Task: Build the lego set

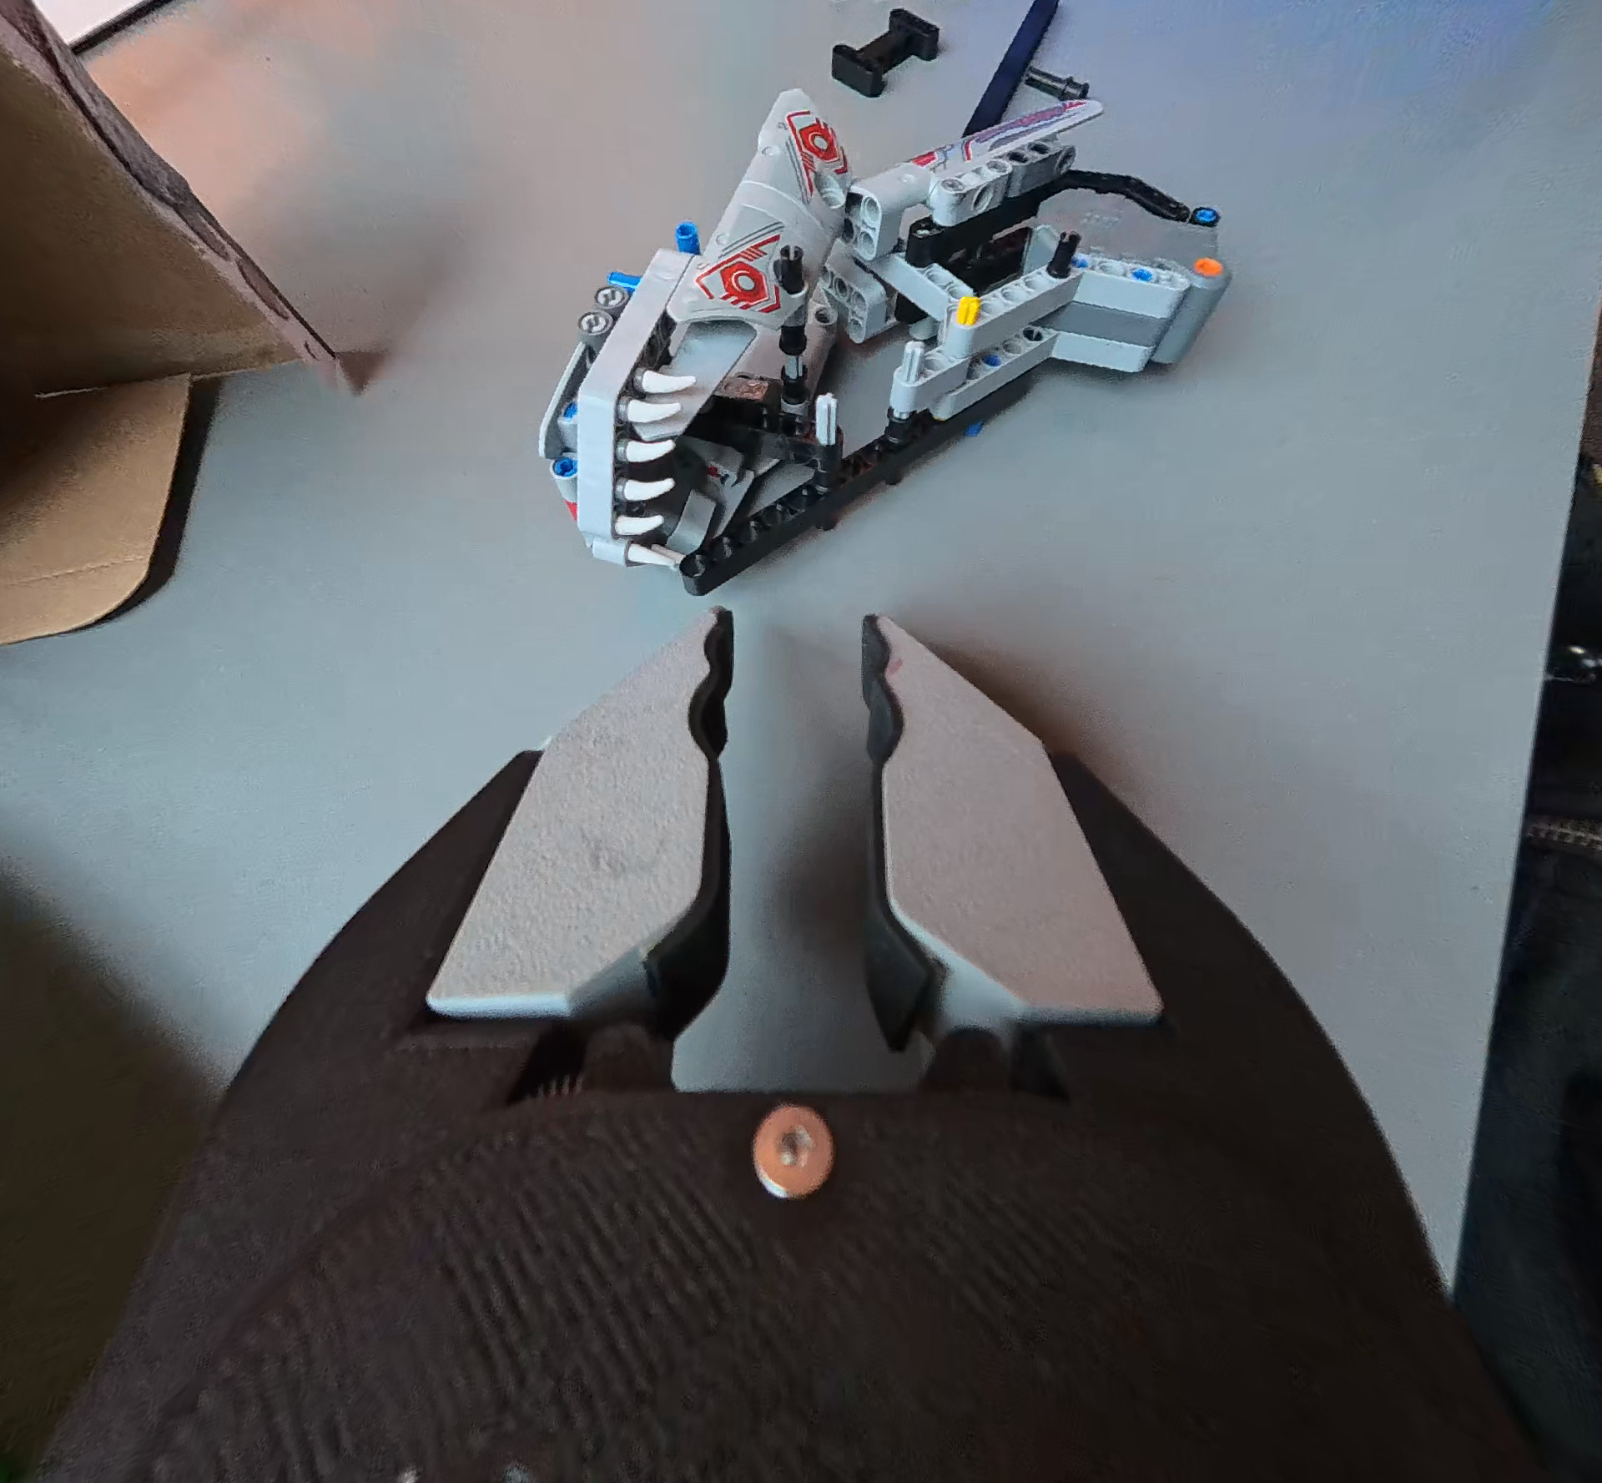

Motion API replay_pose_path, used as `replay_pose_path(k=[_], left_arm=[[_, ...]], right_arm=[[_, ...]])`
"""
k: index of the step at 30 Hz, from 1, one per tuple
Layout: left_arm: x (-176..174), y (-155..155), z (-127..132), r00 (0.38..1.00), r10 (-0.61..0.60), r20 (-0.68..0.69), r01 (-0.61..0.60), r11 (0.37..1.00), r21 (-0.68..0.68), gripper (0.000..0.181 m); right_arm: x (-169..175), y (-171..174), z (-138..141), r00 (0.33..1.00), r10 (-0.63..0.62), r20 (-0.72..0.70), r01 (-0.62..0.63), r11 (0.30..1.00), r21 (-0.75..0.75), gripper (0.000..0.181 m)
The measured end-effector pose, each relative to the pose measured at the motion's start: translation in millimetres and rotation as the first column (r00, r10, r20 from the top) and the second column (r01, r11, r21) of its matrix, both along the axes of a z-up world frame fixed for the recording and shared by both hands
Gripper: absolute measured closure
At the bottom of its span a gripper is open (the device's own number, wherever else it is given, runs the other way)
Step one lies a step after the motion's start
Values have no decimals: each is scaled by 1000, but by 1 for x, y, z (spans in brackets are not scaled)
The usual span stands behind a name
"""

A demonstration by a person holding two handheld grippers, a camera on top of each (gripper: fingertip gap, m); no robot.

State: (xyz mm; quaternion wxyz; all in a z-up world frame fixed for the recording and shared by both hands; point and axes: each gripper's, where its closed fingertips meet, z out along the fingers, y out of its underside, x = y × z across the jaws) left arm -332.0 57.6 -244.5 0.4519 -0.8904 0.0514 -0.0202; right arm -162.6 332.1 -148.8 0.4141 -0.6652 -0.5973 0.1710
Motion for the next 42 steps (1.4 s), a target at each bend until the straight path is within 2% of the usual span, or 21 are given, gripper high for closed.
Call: replay_pose_path(k=[2,4,6,8,10,13,15,17,19,21,23,25,26,29,31,34,35,36,37,39,42], left_arm=[[0,0,-1,1000,-3,4,3,1000,-9,154],[1,0,-1,1000,-3,-4,3,1000,-5,154],[0,-1,-1,1000,-1,-7,1,1000,-10,154],[0,-1,-1,1000,-3,-3,3,1000,-8,154],[1,-1,-1,1000,-4,-2,4,1000,-8,154],[0,-2,-2,1000,-3,-1,3,1000,-16,154],[0,-2,-3,1000,-2,0,2,1000,-17,154],[0,-2,-3,1000,1,1,-1,1000,-20,154],[-1,-2,-4,1000,3,-1,-3,1000,-23,154],[-1,-2,-5,1000,2,-2,-2,999,-32,154],[0,-2,-6,1000,0,-3,-1,999,-39,154],[0,-2,-5,1000,1,-5,-1,999,-34,154],[0,-2,-5,1000,0,-4,0,1000,-30,154],[-1,-3,-4,1000,1,-1,-1,1000,-25,154],[-2,-5,-3,1000,5,1,-5,1000,-23,154],[-2,-6,-2,1000,3,22,-3,1000,-16,154],[-2,-6,-2,1000,1,31,-1,1000,-14,154],[-2,-7,-1,999,-1,38,1,1000,-12,154],[-2,-7,-1,999,-2,42,3,1000,-12,154],[-2,-7,-1,999,-3,44,3,1000,-13,154],[-2,-7,-2,999,-3,41,4,1000,-18,153]], right_arm=[[29,33,-16,989,-57,133,75,987,-139,180],[33,29,-5,996,-18,88,45,950,-308,180],[42,44,9,996,-81,43,89,960,-265,180],[71,79,-10,960,-205,190,236,960,-154,179],[98,105,-29,904,-295,309,336,938,-86,159],[95,103,-35,941,-247,230,293,937,-193,151],[106,110,-39,921,-290,260,343,920,-190,140],[92,90,-14,960,-254,116,276,925,-261,146],[72,55,19,983,-185,-17,175,953,-247,144],[48,8,33,995,-83,-57,69,974,-215,140],[20,-42,23,997,36,-61,-51,967,-249,141],[-6,-66,-4,997,63,-53,-75,965,-253,159],[-16,-67,-23,999,43,-30,-49,969,-243,169],[-38,-64,-78,999,-3,43,15,956,-292,146],[-47,-68,-98,998,7,66,15,946,-325,141],[-51,-53,-118,992,-31,125,60,969,-239,149],[-54,-55,-119,994,-18,109,47,963,-264,156],[-56,-58,-120,995,-4,102,34,956,-291,173],[-55,-59,-120,994,4,110,30,952,-305,178],[-51,-62,-114,993,18,116,19,951,-308,178],[-40,-65,-80,999,25,43,-12,961,-277,178]])
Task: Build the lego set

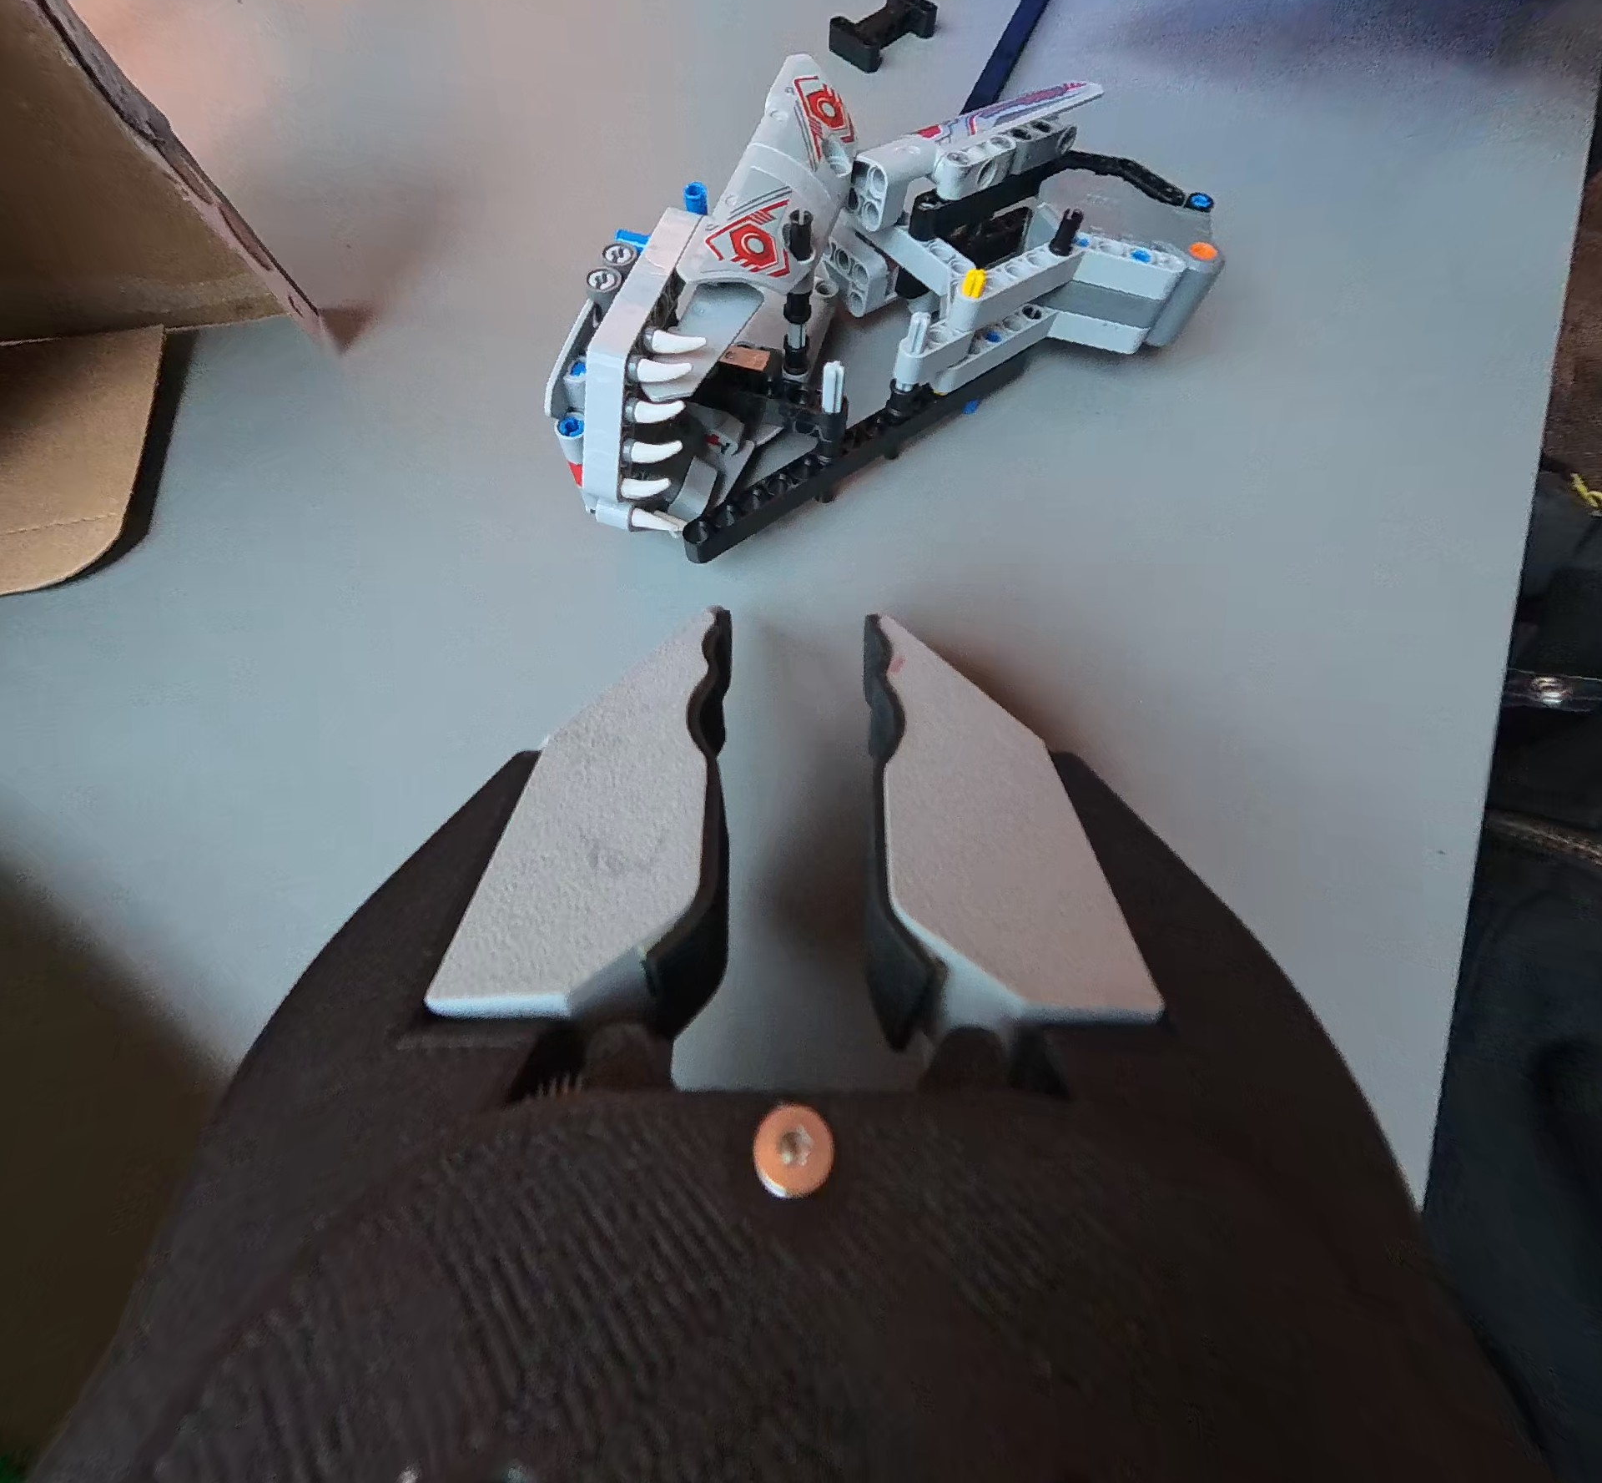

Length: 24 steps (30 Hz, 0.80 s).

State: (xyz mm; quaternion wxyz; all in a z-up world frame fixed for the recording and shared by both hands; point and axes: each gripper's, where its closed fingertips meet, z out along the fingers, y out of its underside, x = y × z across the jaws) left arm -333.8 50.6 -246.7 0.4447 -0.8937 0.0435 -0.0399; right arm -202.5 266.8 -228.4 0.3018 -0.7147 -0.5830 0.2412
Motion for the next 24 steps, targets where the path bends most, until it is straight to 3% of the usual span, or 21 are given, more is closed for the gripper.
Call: replay_pose_path(k=[3,6,7,9,11,14,16,18,20,22,24], left_arm=[[-1,0,0,1000,9,4,-9,1000,-3,153],[-3,0,-1,1000,18,12,-18,1000,-7,153],[-3,1,-1,1000,19,13,-19,1000,-9,153],[-4,1,-2,1000,24,7,-24,1000,-13,154],[-4,2,-1,1000,27,-12,-27,1000,-8,155],[-5,3,-1,998,33,-48,-34,999,-3,156],[-6,3,-1,997,44,-64,-44,999,2,156],[-9,3,0,996,62,-64,-62,998,6,156],[-14,4,2,994,96,-59,-95,995,16,155],[-22,6,7,990,128,-56,-126,991,50,154],[-32,9,13,985,164,-52,-160,984,75,149]], right_arm=[[29,19,67,992,-54,-110,69,989,134,178],[79,73,119,969,-192,-158,227,941,252,178],[92,91,120,965,-222,-138,250,937,243,178],[105,110,92,980,-198,-25,200,972,120,178],[111,121,63,982,-173,72,172,985,24,159],[117,143,61,977,-209,39,205,975,88,156],[116,137,44,979,-169,110,164,985,55,145],[122,143,44,963,-212,164,192,973,129,146],[108,126,77,984,-178,-1,177,974,138,156],[89,92,108,985,-82,-150,100,988,116,145],[66,48,119,975,35,-218,-16,996,88,138]])
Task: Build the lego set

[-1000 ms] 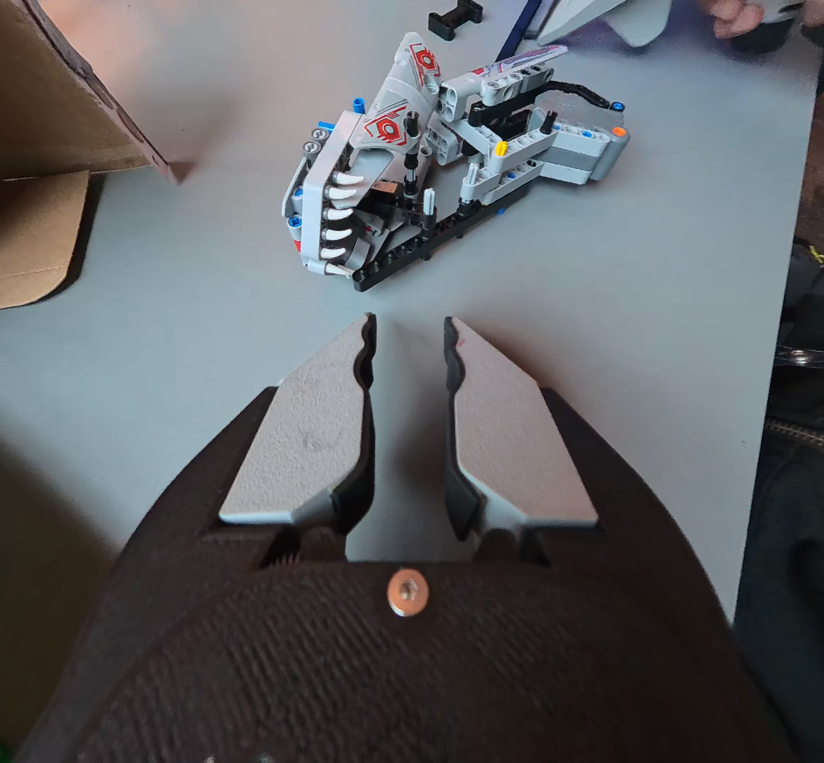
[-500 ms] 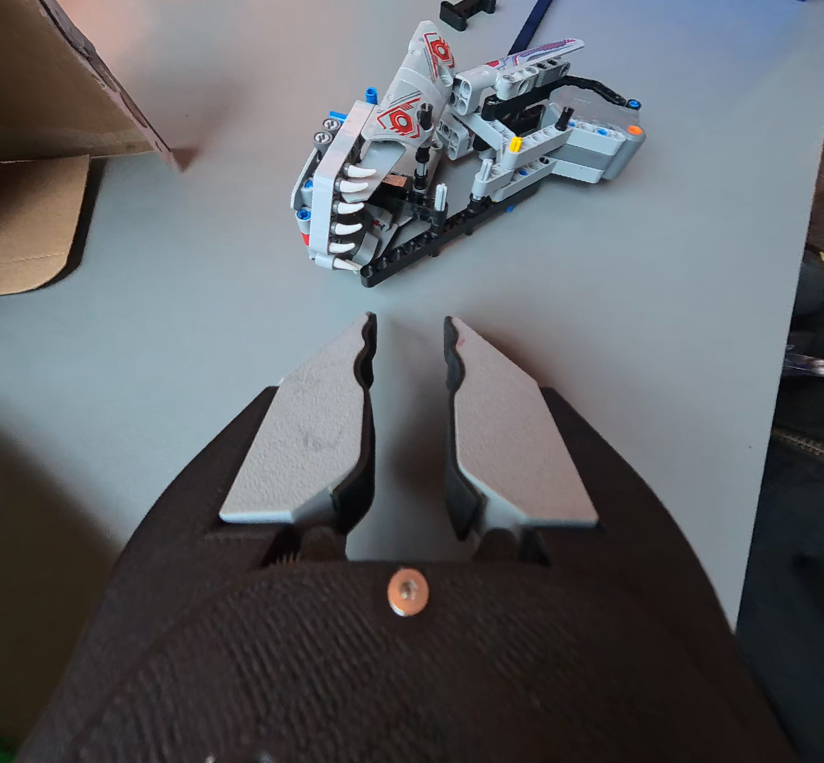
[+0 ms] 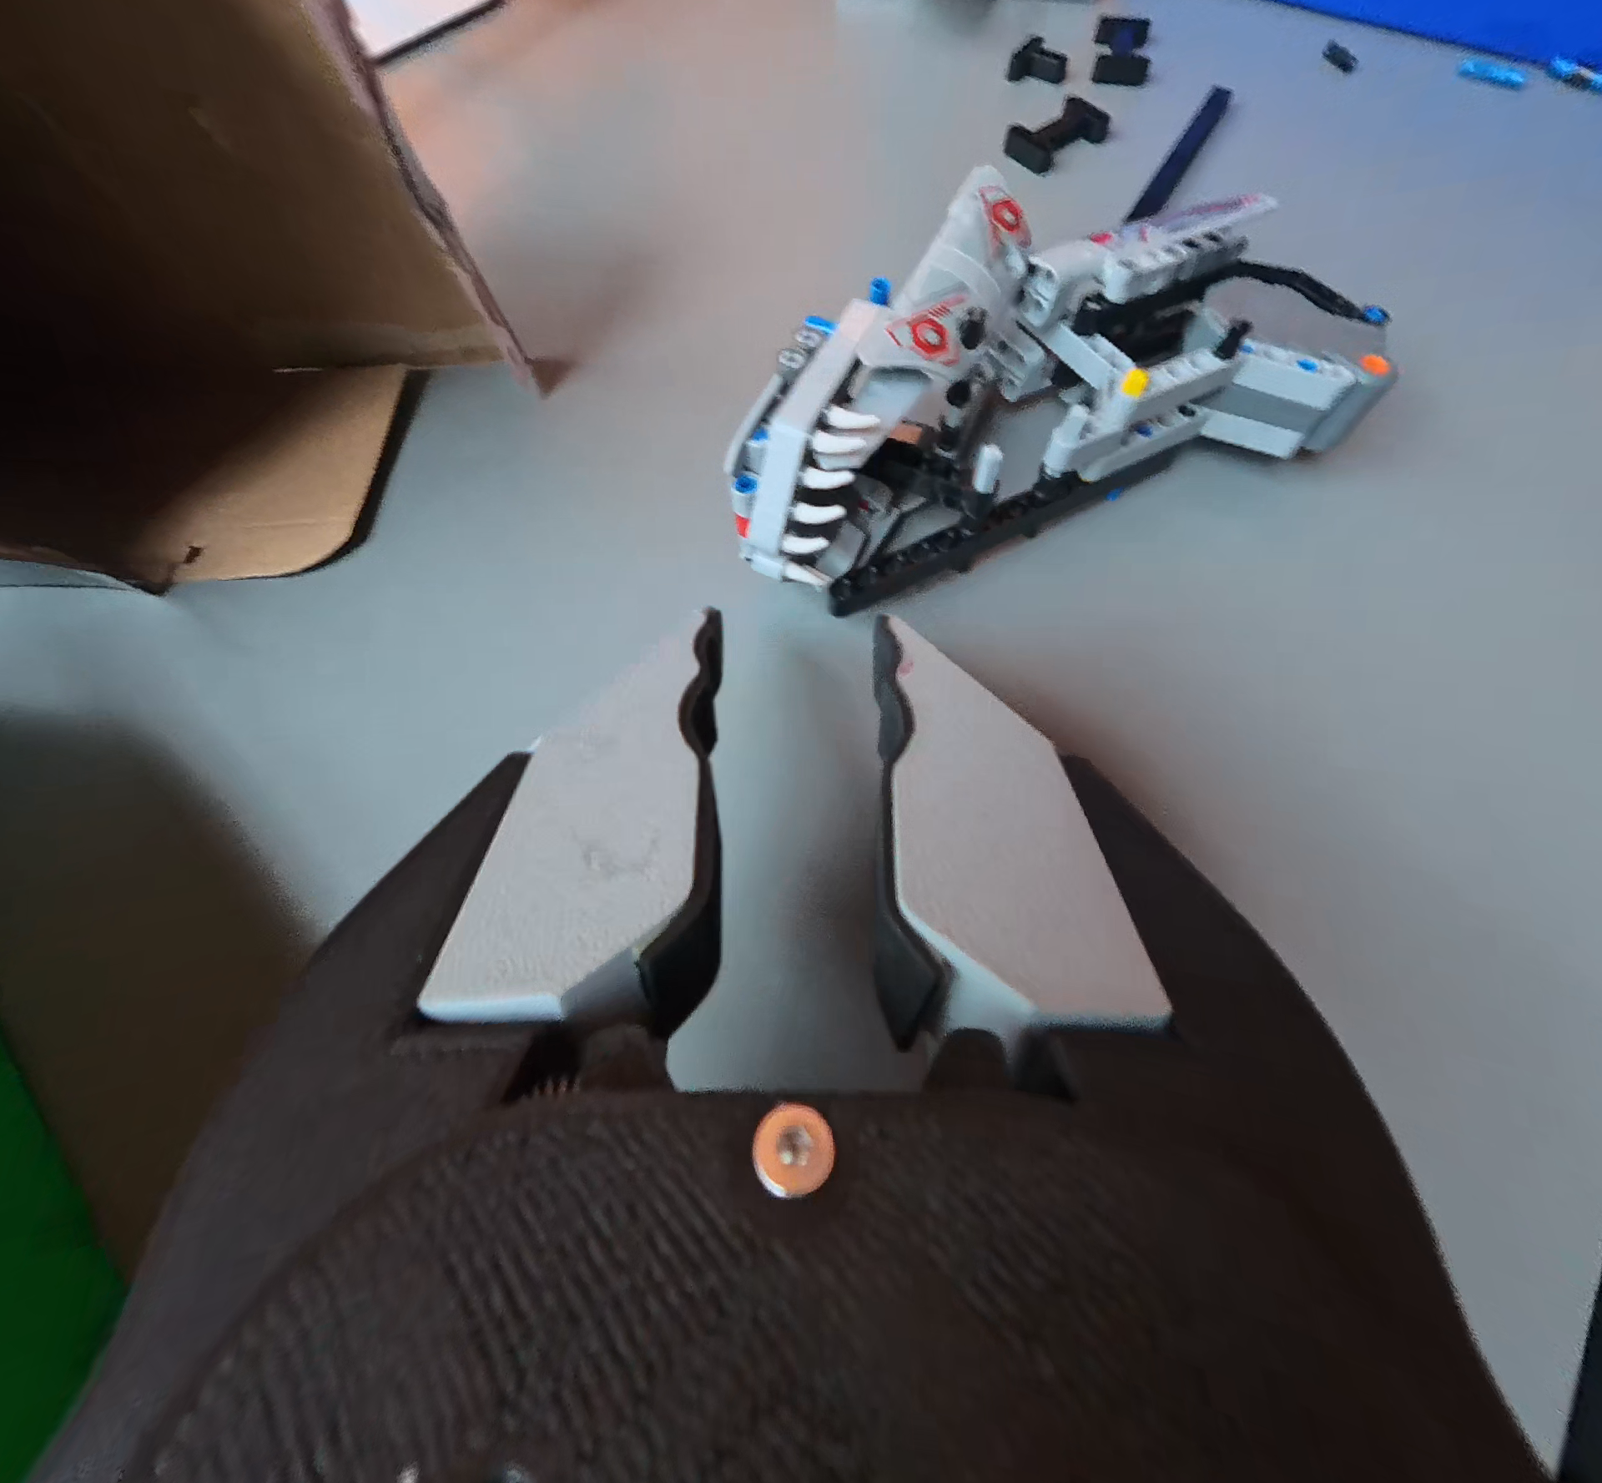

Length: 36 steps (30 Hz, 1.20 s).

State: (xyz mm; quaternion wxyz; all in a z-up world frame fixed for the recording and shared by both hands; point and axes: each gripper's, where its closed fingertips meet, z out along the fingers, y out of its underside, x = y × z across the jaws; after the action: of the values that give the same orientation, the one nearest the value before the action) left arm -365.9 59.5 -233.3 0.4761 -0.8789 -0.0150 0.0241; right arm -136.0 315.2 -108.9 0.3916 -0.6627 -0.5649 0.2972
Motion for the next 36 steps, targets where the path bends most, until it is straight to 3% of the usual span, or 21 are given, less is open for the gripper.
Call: replay_pose_path(k=[2,6,8,10,11,12,14,18,20,21,24,27,29,31,33,36], left_arm=[[-4,4,7,999,-4,33,3,1000,21,139],[0,19,9,988,-106,116,106,994,0,128],[0,26,-1,979,-139,148,149,987,-56,125],[3,32,-12,967,-186,172,204,975,-92,141],[7,35,-14,958,-212,193,232,969,-84,143],[8,36,-17,952,-229,205,252,964,-91,152],[15,36,-16,931,-245,272,279,956,-90,152],[15,33,-2,860,-63,507,193,959,-209,154],[14,28,5,856,5,517,174,938,-298,154],[16,25,8,860,22,510,177,924,-339,154],[25,23,20,851,33,525,212,891,-401,153],[36,18,25,778,44,627,292,858,-422,152],[45,15,33,668,45,743,350,862,-367,154],[47,12,39,607,41,793,365,873,-324,152],[47,7,41,623,11,782,360,884,-299,153],[37,6,47,728,-46,684,289,925,-247,159]], right_arm=[[-26,-50,-14,989,150,2,-149,985,-91,134],[-74,-126,-76,918,396,30,-371,881,-292,128],[-94,-138,-106,901,429,66,-390,867,-309,122],[-109,-140,-131,897,426,119,-378,878,-294,118],[-113,-145,-135,887,450,104,-398,859,-322,106],[-116,-151,-134,876,477,74,-421,829,-367,102],[-117,-160,-133,852,522,40,-462,785,-412,102],[-118,-142,-101,866,497,-51,-488,822,-293,102],[-111,-151,-82,836,543,-82,-545,801,-247,93],[-108,-157,-78,822,566,-63,-564,794,-226,85],[-106,-177,-79,794,607,22,-598,788,-142,84],[-104,-193,-93,760,633,145,-637,770,-19,83],[-104,-193,-102,757,605,247,-644,755,123,90],[-102,-195,-107,738,594,320,-666,715,211,124],[-104,-195,-107,736,595,324,-669,712,213,127],[-108,-194,-104,715,641,278,-686,719,108,133]])
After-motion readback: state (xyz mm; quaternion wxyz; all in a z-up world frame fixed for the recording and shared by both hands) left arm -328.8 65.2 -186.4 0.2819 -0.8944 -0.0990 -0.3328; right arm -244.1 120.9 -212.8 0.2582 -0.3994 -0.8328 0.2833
